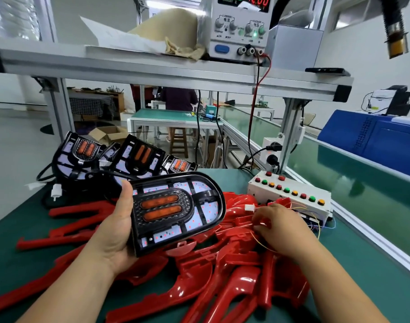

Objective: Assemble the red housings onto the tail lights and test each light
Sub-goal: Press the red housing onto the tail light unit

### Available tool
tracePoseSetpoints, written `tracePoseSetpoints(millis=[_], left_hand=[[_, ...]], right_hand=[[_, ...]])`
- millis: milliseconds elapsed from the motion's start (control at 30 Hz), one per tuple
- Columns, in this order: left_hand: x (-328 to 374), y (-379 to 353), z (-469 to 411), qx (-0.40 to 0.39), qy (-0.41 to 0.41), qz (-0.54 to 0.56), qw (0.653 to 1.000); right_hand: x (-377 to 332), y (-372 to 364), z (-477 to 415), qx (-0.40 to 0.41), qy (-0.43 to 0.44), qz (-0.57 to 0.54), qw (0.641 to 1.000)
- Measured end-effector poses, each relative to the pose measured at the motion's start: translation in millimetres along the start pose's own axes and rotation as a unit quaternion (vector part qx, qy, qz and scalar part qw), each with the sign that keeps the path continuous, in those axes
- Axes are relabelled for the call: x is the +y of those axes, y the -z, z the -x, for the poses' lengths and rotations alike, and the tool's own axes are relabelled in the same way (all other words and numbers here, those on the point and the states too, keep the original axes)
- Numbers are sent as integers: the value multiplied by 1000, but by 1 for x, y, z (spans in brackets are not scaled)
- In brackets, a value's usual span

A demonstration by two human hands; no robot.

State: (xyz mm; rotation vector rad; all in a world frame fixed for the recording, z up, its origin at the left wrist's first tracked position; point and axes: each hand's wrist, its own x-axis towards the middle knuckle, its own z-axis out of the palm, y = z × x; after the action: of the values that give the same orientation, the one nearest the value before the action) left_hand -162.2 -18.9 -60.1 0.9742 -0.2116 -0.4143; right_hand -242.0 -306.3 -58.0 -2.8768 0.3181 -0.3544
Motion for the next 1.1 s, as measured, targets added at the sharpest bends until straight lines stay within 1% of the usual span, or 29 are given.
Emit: tracePoseSetpoints(millis=[100, 133, 233, 333, 433, 633, 700, 767, 867, 967, 1033, 1100], left_hand=[[0, 1, 1, -2, 6, -6, 1000], [1, 1, 1, -1, 7, -6, 1000], [2, 0, 2, 16, 7, -3, 1000], [2, 0, 2, 32, 3, 9, 999], [1, 0, 1, 44, 0, 26, 999], [2, -3, 1, 54, -17, 36, 998], [4, -2, 2, 60, -24, 40, 997], [5, -2, 2, 65, -31, 45, 996], [7, -2, 2, 72, -38, 61, 995], [8, -3, 3, 57, -22, 44, 997], [5, -8, 6, 29, -2, 14, 999], [1, -16, 9, 2, -6, -27, 1000]], right_hand=[[0, 3, 0, 30, 7, 4, 1000], [1, 4, 0, 26, 11, 6, 1000], [2, 1, 2, -31, 10, 39, 999], [2, -1, 2, -46, -15, 43, 998], [-2, 0, 2, -27, -12, 33, 999], [0, 9, 2, 43, -5, 6, 999], [0, 10, 2, 52, -10, 17, 998], [0, 11, 3, 63, -4, -3, 998], [2, 11, 3, 129, 45, -120, 983], [-3, 14, 4, 235, 43, -224, 945], [-13, 16, 7, 288, 52, -269, 918], [-28, 15, 12, 316, 93, -277, 903]])
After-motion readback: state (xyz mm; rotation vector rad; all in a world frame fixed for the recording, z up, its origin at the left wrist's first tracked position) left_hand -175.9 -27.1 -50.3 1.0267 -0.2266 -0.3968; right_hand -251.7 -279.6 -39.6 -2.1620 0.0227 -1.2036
